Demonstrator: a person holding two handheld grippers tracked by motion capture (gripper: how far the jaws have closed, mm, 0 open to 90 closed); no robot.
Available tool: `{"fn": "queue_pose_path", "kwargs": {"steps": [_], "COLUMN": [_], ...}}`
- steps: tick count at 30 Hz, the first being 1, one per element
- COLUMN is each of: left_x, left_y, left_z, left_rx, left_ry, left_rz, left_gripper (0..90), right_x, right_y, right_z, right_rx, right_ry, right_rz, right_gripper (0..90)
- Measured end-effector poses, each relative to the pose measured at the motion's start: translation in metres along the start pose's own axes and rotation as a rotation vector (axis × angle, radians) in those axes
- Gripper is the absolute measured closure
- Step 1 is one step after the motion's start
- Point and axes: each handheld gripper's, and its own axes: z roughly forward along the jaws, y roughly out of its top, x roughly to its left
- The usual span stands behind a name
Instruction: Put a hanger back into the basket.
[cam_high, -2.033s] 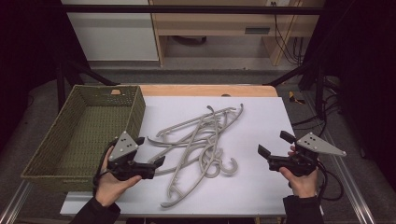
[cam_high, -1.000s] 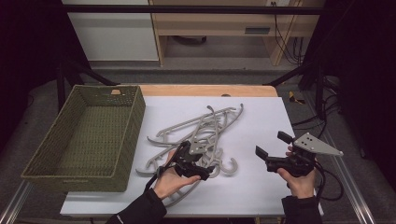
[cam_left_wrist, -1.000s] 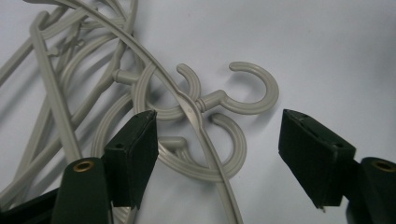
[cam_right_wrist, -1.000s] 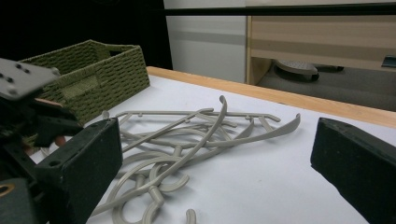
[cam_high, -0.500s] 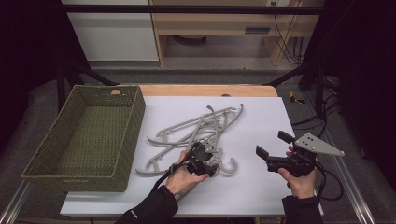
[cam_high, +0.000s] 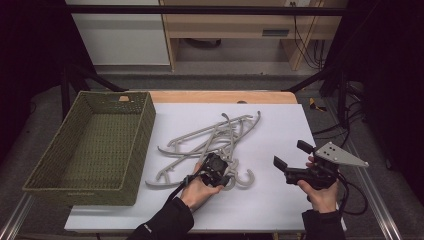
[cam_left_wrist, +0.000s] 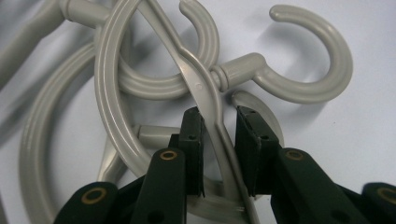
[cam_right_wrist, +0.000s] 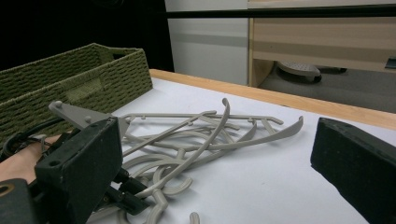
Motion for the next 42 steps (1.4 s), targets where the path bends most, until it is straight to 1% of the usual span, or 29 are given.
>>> {"fn": "queue_pose_path", "kwargs": {"steps": [3,6,9,10,11,12,13,14,15,16,17,18,20,22,25,26,27,29,30,31,32,33,34,38,42], "left_x": [-0.002,-0.002,-0.003,-0.003,-0.002,-0.001,-0.001,-0.001,-0.001,-0.001,0.001,0.002,0.005,0.009,0.013,0.014,0.016,0.017,0.017,0.019,0.019,0.018,0.019,0.018,0.017], "left_y": [0.000,0.000,-0.001,-0.002,-0.003,-0.004,-0.005,-0.005,-0.006,-0.007,-0.007,-0.008,-0.010,-0.011,-0.013,-0.014,-0.015,-0.016,-0.016,-0.016,-0.016,-0.016,-0.015,-0.011,-0.007], "left_z": [0.001,-0.001,-0.006,-0.007,-0.010,-0.012,-0.015,-0.018,-0.020,-0.022,-0.025,-0.029,-0.037,-0.046,-0.061,-0.067,-0.079,-0.091,-0.091,-0.104,-0.104,-0.109,-0.116,-0.139,-0.159], "left_rx": [0.001,0.004,0.005,0.004,0.004,0.003,0.004,0.005,0.000,-0.011,-0.012,-0.016,-0.031,-0.054,-0.089,-0.103,-0.130,-0.155,-0.155,-0.167,-0.167,-0.192,-0.197,-0.243,-0.277], "left_ry": [0.016,0.021,0.046,0.062,0.068,0.056,0.043,0.041,0.053,0.055,0.039,0.036,0.027,0.007,-0.016,-0.024,-0.038,-0.043,-0.043,-0.058,-0.058,-0.061,-0.067,-0.086,-0.083], "left_rz": [-0.005,-0.025,-0.030,-0.027,-0.024,-0.006,-0.005,-0.015,-0.017,-0.007,-0.007,-0.006,-0.003,-0.012,-0.009,-0.008,-0.008,0.004,0.004,0.015,0.015,0.015,0.029,0.058,0.089], "left_gripper": [73.8,75.4,77.1,78.7,80.7,81.4,82.0,81.9,82.0,82.0,82.1,82.1,82.2,82.2,82.2,82.2,82.2,82.3,82.3,82.3,82.3,82.3,82.3,82.3,82.3], "right_x": [0.000,-0.001,-0.001,-0.001,-0.002,-0.002,-0.002,-0.002,-0.002,-0.002,-0.002,-0.003,-0.002,-0.003,-0.003,-0.003,-0.003,-0.003,-0.003,-0.003,-0.003,-0.003,-0.003,-0.003,-0.002], "right_y": [0.000,-0.001,0.000,0.000,0.000,0.000,0.000,0.000,0.000,0.000,0.000,0.000,0.000,0.000,0.000,0.000,0.000,0.000,0.000,-0.001,-0.001,-0.001,-0.001,-0.001,-0.001], "right_z": [0.000,0.000,0.000,-0.001,-0.001,-0.002,-0.002,-0.002,-0.002,-0.002,-0.002,-0.002,-0.002,-0.002,-0.003,-0.003,-0.003,-0.003,-0.003,-0.002,-0.002,-0.002,-0.002,-0.002,-0.001], "right_rx": [0.003,0.004,0.003,0.001,0.003,0.003,-0.001,-0.002,-0.001,-0.001,0.001,0.001,0.002,-0.002,0.000,-0.003,-0.002,-0.002,-0.001,-0.004,-0.004,-0.003,-0.003,-0.002,0.002], "right_ry": [-0.002,-0.002,-0.005,-0.006,-0.010,-0.007,-0.010,-0.010,-0.010,-0.010,-0.010,-0.010,-0.010,-0.011,-0.013,-0.013,-0.012,-0.012,-0.011,-0.013,-0.013,-0.013,-0.013,-0.011,-0.010], "right_rz": [-0.001,0.002,-0.002,0.000,-0.001,0.001,0.004,0.004,0.004,0.004,0.002,-0.001,-0.001,0.003,0.003,0.002,0.001,0.001,0.001,0.003,0.003,0.004,0.004,0.000,-0.003], "right_gripper": [2.3,2.3,2.4,2.4,2.4,2.4,2.3,2.4,2.3,2.3,2.3,2.4,2.3,2.3,2.3,2.4,2.4,2.4,2.3,2.3,2.3,2.4,2.4,2.3,2.1]}}
